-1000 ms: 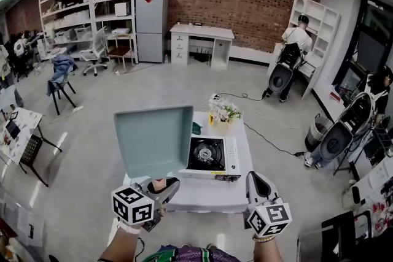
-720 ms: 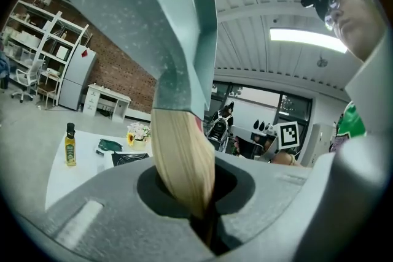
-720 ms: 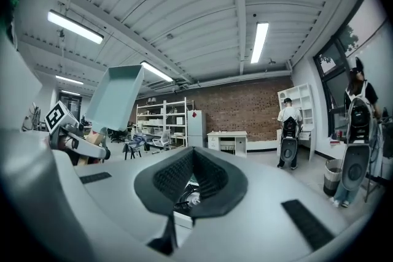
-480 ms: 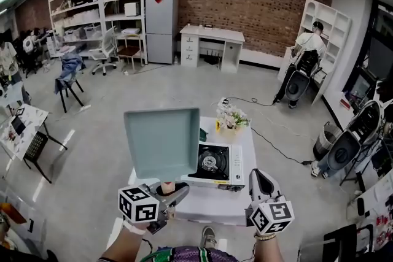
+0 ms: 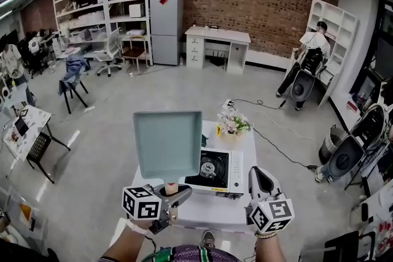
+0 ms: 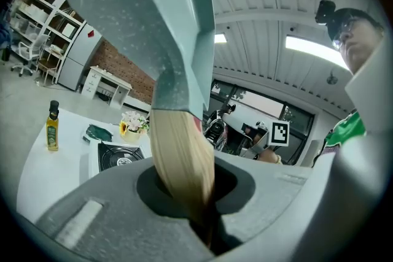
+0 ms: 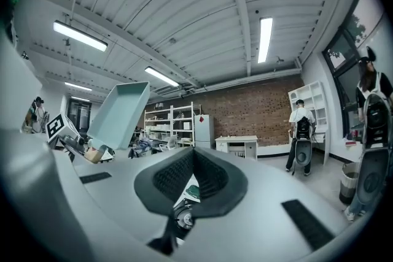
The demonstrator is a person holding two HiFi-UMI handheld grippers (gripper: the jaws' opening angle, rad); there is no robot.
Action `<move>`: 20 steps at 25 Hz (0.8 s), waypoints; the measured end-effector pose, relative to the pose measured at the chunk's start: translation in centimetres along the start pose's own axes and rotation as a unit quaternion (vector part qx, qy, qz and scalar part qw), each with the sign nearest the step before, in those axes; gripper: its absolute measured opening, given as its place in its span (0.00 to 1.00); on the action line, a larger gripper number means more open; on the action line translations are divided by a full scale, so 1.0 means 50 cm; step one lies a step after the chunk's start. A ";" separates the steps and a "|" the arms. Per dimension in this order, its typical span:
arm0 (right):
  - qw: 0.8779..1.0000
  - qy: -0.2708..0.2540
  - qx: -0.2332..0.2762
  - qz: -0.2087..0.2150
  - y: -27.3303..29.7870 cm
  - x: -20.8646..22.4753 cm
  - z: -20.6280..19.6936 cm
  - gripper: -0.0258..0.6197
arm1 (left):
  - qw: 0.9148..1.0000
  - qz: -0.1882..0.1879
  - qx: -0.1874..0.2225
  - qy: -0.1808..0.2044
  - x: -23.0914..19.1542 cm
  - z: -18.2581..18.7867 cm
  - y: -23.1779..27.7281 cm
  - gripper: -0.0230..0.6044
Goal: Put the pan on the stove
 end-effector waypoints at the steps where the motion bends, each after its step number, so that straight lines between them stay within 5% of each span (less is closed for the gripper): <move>1: 1.000 0.001 -0.003 0.000 0.002 0.005 -0.004 0.04 | 1.000 -0.003 -0.001 -0.006 -0.004 -0.001 0.008 0.10; 20: 0.999 0.018 -0.032 0.001 0.059 0.077 -0.062 0.04 | 0.995 -0.055 -0.054 -0.060 -0.089 -0.025 0.167 0.11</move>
Point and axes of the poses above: the fingertips, and each gripper's own axes: y forward along the fingers, x to its right, z out of its top, the point moved 4 cm from there along -y, backward along the fingers, and after that the axes turned 10 degrees about -z, right-handed, at the moved point
